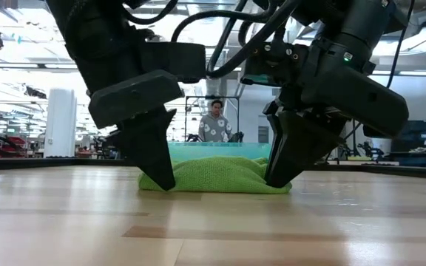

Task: Roll microfiber towels into tight, uniform cylinder then place into a basket
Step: Roll the green microfiber cloth

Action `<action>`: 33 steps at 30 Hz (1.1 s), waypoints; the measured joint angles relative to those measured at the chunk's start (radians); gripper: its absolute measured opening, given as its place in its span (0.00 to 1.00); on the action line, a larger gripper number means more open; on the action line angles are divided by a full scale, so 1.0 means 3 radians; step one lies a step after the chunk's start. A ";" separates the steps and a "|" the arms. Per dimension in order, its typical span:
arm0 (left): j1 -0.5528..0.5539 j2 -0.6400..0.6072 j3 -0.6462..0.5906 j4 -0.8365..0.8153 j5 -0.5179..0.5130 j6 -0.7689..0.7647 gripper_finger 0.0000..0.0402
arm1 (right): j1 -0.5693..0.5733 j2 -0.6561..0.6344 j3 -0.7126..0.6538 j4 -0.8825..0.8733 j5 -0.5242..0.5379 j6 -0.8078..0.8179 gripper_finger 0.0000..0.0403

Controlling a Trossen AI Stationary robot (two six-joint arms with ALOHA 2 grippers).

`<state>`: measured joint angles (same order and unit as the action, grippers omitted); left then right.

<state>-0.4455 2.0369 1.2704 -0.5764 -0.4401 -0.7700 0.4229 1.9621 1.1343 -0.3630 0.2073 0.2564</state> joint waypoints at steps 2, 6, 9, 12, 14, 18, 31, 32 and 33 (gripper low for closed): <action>0.0000 0.0001 -0.0019 0.0031 0.0059 -0.0008 0.31 | 0.0000 0.0000 0.0000 -0.0001 0.0000 0.0000 0.17; 0.0000 0.0003 -0.0019 0.0022 0.0140 -0.0106 0.31 | 0.0000 0.0000 0.0000 -0.0004 -0.0003 0.0132 0.17; -0.0007 -0.0008 -0.0020 0.0016 0.0180 -0.0179 0.31 | -0.0007 0.0000 0.0001 -0.0013 -0.0011 0.0251 0.17; -0.0006 -0.0011 -0.0019 0.0010 0.0268 -0.0263 0.31 | -0.0028 0.0000 0.0003 -0.0023 -0.0045 0.0283 0.17; -0.0006 -0.0011 -0.0019 0.0007 0.0311 -0.0281 0.31 | -0.0039 0.0000 0.0003 -0.0030 -0.0061 0.0284 0.18; -0.0007 -0.0011 -0.0020 0.0005 0.0321 -0.0244 0.31 | -0.0045 -0.0001 0.0006 -0.0040 -0.0069 0.0284 0.22; -0.0007 -0.0011 -0.0024 0.0020 0.0341 -0.0193 0.31 | -0.0034 -0.0164 0.0299 -0.0915 -0.0130 0.0027 0.31; -0.0007 -0.0011 -0.0024 0.0021 0.0342 -0.0189 0.31 | -0.0028 -0.0229 0.0288 -0.0960 -0.0125 0.0026 0.31; -0.0007 -0.0011 -0.0024 0.0021 0.0344 -0.0171 0.31 | -0.0018 -0.0296 0.0265 -0.0963 -0.0119 0.0025 0.31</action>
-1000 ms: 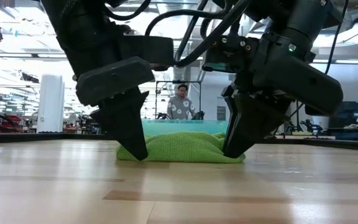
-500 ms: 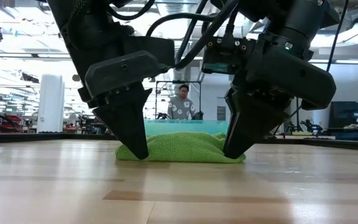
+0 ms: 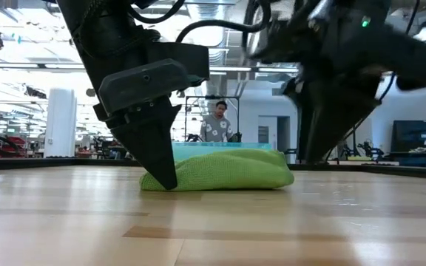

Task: Roll microfiber towels into tight, uniform cylinder then place into a basket
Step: Roll the green microfiber cloth

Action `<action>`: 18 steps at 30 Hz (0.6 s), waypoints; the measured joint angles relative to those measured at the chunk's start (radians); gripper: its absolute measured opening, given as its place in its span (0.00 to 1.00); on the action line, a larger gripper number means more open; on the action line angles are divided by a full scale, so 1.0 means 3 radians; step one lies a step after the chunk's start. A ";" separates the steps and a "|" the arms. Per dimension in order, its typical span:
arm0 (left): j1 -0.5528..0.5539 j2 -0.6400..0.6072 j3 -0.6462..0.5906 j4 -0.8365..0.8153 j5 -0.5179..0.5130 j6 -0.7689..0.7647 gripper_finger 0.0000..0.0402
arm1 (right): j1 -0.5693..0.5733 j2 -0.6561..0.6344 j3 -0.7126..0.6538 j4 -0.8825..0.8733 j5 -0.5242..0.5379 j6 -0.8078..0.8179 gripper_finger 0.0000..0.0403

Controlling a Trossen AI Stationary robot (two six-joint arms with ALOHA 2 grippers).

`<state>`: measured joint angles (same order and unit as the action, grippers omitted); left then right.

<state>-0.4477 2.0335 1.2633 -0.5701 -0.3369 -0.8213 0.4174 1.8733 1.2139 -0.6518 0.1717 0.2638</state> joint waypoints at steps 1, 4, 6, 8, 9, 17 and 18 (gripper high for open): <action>0.0000 0.0000 0.0000 0.0001 0.0001 0.0025 0.31 | 0.0009 -0.0069 -0.0035 -0.0002 0.0013 -0.0001 0.31; 0.0000 0.0000 -0.0001 0.0003 0.0004 0.0046 0.31 | 0.0066 -0.0306 -0.0200 -0.0032 0.0109 -0.0002 0.31; -0.0001 0.0000 -0.0001 0.0005 0.0004 0.0045 0.31 | 0.0142 -0.0518 -0.0366 0.0004 0.0249 0.0023 0.31; -0.0001 0.0000 -0.0001 0.0006 0.0005 0.0045 0.31 | 0.0247 -0.0736 -0.0590 0.0158 0.0439 0.0070 0.31; -0.0001 0.0000 -0.0001 0.0007 0.0005 0.0045 0.31 | 0.0306 -0.0834 -0.0727 0.0316 0.0533 0.0074 0.31; 0.0000 0.0000 -0.0003 0.0022 0.0005 -0.0007 0.31 | 0.0609 -0.1246 -0.1642 0.1863 0.0733 -0.0202 0.30; 0.0000 0.0000 -0.0003 0.0024 0.0004 -0.0019 0.31 | 0.0615 -0.1246 -0.1694 0.1951 0.0733 -0.0239 0.31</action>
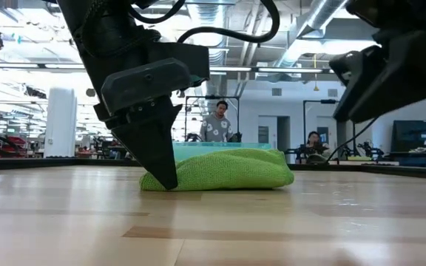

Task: Roll microfiber towels into tight, uniform cylinder then place into a basket
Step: Roll the green microfiber cloth

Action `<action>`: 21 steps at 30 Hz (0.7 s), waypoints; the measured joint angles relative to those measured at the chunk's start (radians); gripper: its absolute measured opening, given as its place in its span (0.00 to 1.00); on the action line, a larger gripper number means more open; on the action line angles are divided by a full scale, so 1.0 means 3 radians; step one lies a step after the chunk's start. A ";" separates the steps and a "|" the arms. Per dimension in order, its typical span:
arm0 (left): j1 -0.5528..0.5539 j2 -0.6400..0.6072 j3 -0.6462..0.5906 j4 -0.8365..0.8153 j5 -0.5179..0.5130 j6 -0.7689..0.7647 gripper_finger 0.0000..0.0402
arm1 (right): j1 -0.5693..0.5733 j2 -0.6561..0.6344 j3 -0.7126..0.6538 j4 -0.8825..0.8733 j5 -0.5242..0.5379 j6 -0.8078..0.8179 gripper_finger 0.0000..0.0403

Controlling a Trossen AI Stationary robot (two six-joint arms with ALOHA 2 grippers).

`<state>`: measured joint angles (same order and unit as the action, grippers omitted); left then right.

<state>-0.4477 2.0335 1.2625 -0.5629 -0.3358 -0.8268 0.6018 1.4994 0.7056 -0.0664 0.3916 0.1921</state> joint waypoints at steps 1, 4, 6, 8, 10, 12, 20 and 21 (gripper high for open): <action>0.0000 0.0000 0.0000 0.0001 0.0001 -0.0018 0.31 | -0.0001 0.0011 -0.0037 0.0071 0.0000 -0.0073 0.31; -0.0001 0.0000 -0.0001 0.0004 0.0000 -0.0020 0.31 | -0.0057 0.0140 -0.0044 0.0210 0.0000 -0.0483 0.32; 0.0000 0.0000 -0.0001 0.0004 0.0001 -0.0022 0.31 | -0.0094 0.0255 -0.0029 0.0351 0.0001 -0.0756 0.35; -0.0001 0.0000 -0.0001 0.0005 -0.0001 -0.0023 0.31 | -0.0124 0.0378 0.0004 0.0463 0.0000 -0.1009 0.39; 0.0000 0.0000 -0.0001 0.0004 0.0002 -0.0022 0.31 | -0.0132 0.0521 0.0064 0.0566 -0.0001 -0.1220 0.43; -0.0001 0.0000 -0.0001 0.0004 0.0000 -0.0022 0.31 | -0.0131 0.0649 0.0138 0.0600 -0.0001 -0.1411 0.48; -0.0001 0.0000 -0.0001 0.0005 0.0001 -0.0023 0.31 | -0.0164 0.1084 0.0410 0.0578 0.0037 -0.1943 0.59; -0.0001 0.0000 -0.0001 0.0005 0.0001 -0.0024 0.31 | -0.0176 0.1110 0.0440 0.0569 0.0038 -0.1965 0.59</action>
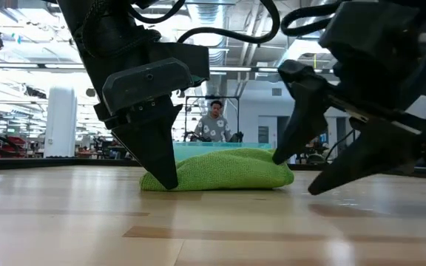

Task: Roll microfiber towels into tight, uniform cylinder then place into a basket
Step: Roll the green microfiber cloth

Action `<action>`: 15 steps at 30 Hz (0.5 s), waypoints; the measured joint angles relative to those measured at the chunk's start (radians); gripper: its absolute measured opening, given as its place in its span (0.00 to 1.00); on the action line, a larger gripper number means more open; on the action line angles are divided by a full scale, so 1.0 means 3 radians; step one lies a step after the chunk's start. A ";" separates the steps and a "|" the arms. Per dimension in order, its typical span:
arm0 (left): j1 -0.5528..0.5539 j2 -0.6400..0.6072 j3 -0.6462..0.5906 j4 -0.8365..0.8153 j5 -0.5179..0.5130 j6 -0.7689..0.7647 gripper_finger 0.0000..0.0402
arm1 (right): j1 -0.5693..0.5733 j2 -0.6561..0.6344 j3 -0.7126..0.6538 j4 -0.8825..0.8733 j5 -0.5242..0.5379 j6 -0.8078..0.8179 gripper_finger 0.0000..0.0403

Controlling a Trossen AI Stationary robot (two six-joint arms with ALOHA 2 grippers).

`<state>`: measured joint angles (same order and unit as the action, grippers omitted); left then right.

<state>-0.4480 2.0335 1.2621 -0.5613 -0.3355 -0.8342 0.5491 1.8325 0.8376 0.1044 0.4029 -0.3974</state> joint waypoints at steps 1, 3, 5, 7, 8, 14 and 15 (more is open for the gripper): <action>0.0000 0.0000 0.0000 0.0000 -0.0001 -0.0019 0.31 | -0.0011 0.0012 0.0025 -0.0028 0.0004 -0.0012 0.59; -0.0001 0.0000 0.0000 0.0000 -0.0001 -0.0049 0.31 | -0.0030 0.0014 0.0068 -0.0140 0.0057 -0.0014 0.59; -0.0001 0.0000 0.0000 0.0000 -0.0001 -0.0054 0.31 | -0.0063 0.0014 0.0112 -0.0232 0.0122 -0.0015 0.58; -0.0001 0.0000 0.0000 0.0000 -0.0001 -0.0054 0.31 | -0.0106 0.0014 0.0128 -0.0253 0.0218 -0.0015 0.57; -0.0001 0.0000 0.0000 0.0000 -0.0001 -0.0055 0.31 | -0.0134 0.0014 0.0128 -0.0250 0.0232 -0.0015 0.57; -0.0003 0.0000 0.0000 0.0000 -0.0001 -0.0060 0.31 | -0.0312 0.0035 0.0132 -0.0341 0.0187 0.0108 0.56; -0.0003 0.0000 0.0000 0.0000 -0.0001 -0.0060 0.31 | -0.0341 0.0055 0.0133 -0.0334 0.0158 0.0118 0.56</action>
<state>-0.4488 2.0335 1.2621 -0.5613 -0.3359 -0.8520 0.4469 1.8491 0.8775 0.0042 0.4502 -0.3620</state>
